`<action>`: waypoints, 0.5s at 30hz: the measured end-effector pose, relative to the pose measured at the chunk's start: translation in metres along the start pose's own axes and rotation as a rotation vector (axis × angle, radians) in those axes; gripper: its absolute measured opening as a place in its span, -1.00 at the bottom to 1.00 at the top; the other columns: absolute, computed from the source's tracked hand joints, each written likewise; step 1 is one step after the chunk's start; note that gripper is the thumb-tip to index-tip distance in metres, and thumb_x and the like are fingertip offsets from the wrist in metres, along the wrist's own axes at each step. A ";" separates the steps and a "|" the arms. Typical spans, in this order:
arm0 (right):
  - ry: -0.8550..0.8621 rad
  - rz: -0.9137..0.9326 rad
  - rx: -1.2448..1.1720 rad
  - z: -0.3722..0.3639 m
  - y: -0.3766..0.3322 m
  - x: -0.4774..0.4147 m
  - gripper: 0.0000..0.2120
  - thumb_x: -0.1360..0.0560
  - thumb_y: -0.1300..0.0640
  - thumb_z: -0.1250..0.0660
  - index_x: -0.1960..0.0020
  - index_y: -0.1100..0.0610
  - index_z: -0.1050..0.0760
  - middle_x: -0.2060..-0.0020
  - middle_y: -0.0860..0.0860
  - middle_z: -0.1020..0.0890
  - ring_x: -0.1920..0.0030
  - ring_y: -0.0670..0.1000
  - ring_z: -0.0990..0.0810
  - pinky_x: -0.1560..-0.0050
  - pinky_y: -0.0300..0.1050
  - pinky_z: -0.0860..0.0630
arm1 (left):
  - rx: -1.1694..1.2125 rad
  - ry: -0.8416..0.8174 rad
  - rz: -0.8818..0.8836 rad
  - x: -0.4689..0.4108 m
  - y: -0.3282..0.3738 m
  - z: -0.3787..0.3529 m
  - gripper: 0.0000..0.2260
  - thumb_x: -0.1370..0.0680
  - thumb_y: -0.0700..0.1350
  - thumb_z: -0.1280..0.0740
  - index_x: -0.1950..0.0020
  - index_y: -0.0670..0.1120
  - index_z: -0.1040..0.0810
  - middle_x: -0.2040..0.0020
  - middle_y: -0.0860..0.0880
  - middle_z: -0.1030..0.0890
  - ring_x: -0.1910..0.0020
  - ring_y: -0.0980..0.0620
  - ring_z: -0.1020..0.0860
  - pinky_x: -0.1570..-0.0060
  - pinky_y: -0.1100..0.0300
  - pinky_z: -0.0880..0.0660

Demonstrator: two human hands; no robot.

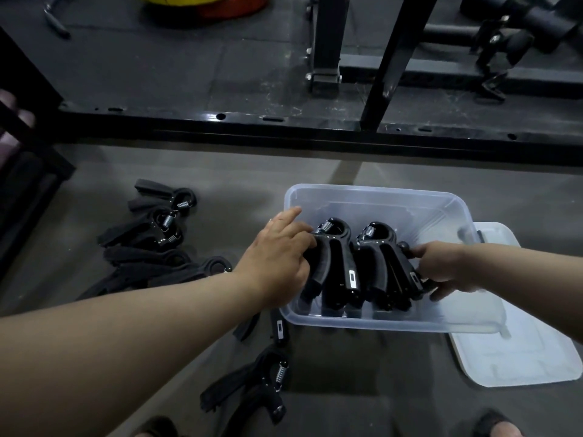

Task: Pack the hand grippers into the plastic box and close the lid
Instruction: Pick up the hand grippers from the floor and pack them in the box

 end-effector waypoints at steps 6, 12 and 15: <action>-0.022 0.009 -0.084 -0.005 0.003 -0.003 -0.55 -0.52 0.38 0.06 -0.08 0.07 -0.54 0.22 0.12 -0.61 0.17 0.13 -0.56 0.10 -0.06 -0.47 | 0.004 -0.013 0.010 -0.001 -0.001 -0.002 -0.64 -0.45 -0.13 -0.14 -0.15 -0.06 -0.59 -0.31 0.04 -0.51 -0.54 -0.04 -0.12 -0.45 -0.11 -0.18; 0.096 0.047 -0.224 0.004 -0.006 -0.004 -0.69 -0.54 0.32 -0.06 -0.02 0.04 -0.52 0.23 0.11 -0.58 0.22 0.12 -0.54 0.13 -0.02 -0.51 | 0.015 -0.019 0.016 0.000 0.000 -0.002 -0.64 -0.45 -0.12 -0.13 -0.15 -0.04 -0.59 -0.30 0.06 -0.51 -0.55 -0.02 -0.10 -0.46 -0.10 -0.17; 0.158 0.095 -0.199 0.011 -0.016 -0.005 -0.80 -0.51 0.23 -0.12 0.07 0.11 -0.52 0.21 0.09 -0.56 0.19 0.10 -0.52 0.08 -0.02 -0.49 | 0.012 -0.022 0.018 0.000 0.000 -0.001 -0.65 -0.45 -0.13 -0.14 -0.15 -0.05 -0.60 -0.30 0.06 -0.51 -0.55 -0.01 -0.09 -0.49 -0.02 -0.11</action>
Point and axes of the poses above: each hand's wrist, its own x-axis away from the middle knuckle, its own z-axis out of the back of the hand, y = z × x, the point moved 8 cm from there along -x, towards the middle knuckle
